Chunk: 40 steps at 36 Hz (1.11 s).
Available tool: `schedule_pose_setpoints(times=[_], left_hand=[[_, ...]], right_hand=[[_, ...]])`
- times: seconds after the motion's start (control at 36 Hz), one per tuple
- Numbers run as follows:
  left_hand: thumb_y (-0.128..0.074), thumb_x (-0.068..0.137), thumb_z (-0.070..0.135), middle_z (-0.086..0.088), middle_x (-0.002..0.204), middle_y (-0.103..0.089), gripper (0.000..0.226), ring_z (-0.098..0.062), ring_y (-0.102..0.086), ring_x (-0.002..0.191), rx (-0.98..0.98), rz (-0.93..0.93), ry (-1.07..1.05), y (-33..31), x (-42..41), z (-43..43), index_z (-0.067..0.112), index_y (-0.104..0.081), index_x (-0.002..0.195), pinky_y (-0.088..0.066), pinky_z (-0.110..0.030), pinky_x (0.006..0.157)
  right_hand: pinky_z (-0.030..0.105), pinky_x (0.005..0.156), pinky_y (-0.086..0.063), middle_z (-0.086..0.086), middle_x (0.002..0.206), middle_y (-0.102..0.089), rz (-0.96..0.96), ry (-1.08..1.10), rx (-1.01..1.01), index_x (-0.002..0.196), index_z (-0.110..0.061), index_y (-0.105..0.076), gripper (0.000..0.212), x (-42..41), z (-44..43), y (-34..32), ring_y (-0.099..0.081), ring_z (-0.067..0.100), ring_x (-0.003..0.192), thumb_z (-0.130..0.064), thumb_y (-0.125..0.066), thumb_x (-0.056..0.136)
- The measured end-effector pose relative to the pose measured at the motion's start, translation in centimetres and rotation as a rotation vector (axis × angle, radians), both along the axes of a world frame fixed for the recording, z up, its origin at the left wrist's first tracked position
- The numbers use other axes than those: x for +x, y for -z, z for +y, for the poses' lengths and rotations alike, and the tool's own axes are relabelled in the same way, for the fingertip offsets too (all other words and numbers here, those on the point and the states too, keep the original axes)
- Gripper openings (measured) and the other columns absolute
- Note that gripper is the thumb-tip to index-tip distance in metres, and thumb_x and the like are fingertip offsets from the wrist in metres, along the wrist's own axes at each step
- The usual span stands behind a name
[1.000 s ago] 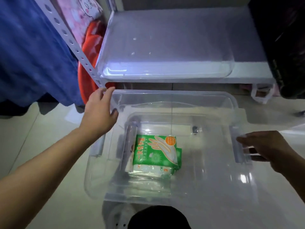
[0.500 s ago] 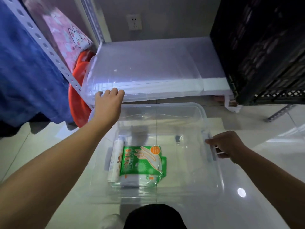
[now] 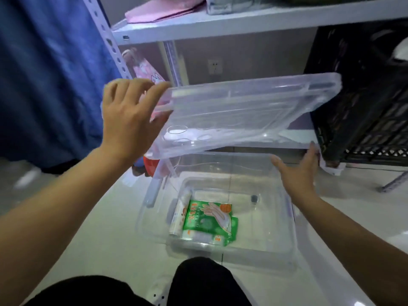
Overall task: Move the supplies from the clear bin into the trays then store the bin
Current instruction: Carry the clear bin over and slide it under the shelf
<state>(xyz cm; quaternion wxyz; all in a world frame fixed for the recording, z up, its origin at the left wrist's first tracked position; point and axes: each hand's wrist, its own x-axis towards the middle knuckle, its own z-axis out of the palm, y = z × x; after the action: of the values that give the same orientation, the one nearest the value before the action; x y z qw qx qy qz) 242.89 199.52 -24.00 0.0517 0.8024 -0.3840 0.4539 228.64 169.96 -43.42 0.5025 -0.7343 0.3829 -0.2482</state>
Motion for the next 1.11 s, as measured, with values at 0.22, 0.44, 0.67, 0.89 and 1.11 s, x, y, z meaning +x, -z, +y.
schedule_pose_setpoints(times=[0.22,0.44,0.67,0.89,1.11], left_hand=[[-0.057,0.094,0.052,0.005,0.126,-0.068,0.039,-0.023,-0.058,0.115,-0.060,0.131,0.009,-6.1,2.8,0.8,0.030,-0.065,0.124,-0.019,-0.040,0.103],[-0.069,0.085,0.047,0.000,0.113,-0.072,0.035,-0.025,-0.056,0.115,0.047,0.652,-0.038,2.1,7.6,0.7,0.032,-0.069,0.117,-0.025,-0.045,0.101],[-0.049,0.090,0.064,0.001,0.155,-0.039,0.064,-0.024,-0.035,0.140,0.347,0.958,-0.284,16.0,8.0,4.1,0.035,-0.041,0.146,-0.024,-0.050,0.110],[-0.055,0.096,0.023,-0.022,0.153,-0.037,0.080,-0.039,-0.047,0.130,0.557,1.518,-0.500,21.1,6.9,8.5,0.032,-0.004,0.157,-0.039,-0.046,0.109],[-0.051,0.091,-0.002,-0.018,0.146,-0.050,0.069,-0.036,-0.057,0.117,0.289,1.368,-0.451,22.0,7.4,7.4,0.028,-0.036,0.150,-0.048,-0.040,0.093]], right_hand=[[0.041,0.092,-0.052,0.009,0.128,-0.062,-0.267,-0.079,0.197,0.134,-0.012,-0.051,0.044,0.9,-2.9,-7.4,-0.063,0.023,0.109,-0.034,-0.056,0.097],[0.038,0.052,-0.054,0.011,0.071,-0.066,0.112,-0.139,0.180,0.087,-0.005,-0.067,0.037,-2.1,-3.0,-2.8,-0.064,0.020,0.053,-0.042,-0.064,0.086],[0.041,0.079,-0.054,0.018,0.111,-0.066,0.592,-0.111,-0.059,0.114,-0.005,-0.062,0.039,-1.0,-2.1,3.1,-0.063,0.032,0.085,-0.035,-0.061,0.090],[0.049,0.089,-0.052,0.018,0.124,-0.056,0.498,-0.117,-0.078,0.143,-0.014,-0.037,0.046,-1.0,1.8,5.6,-0.060,0.038,0.105,-0.021,-0.045,0.099],[0.041,0.090,-0.046,0.018,0.120,-0.061,0.382,-0.033,-0.112,0.134,-0.011,-0.048,0.036,-0.1,0.5,6.3,-0.060,0.040,0.109,-0.011,-0.045,0.098]])
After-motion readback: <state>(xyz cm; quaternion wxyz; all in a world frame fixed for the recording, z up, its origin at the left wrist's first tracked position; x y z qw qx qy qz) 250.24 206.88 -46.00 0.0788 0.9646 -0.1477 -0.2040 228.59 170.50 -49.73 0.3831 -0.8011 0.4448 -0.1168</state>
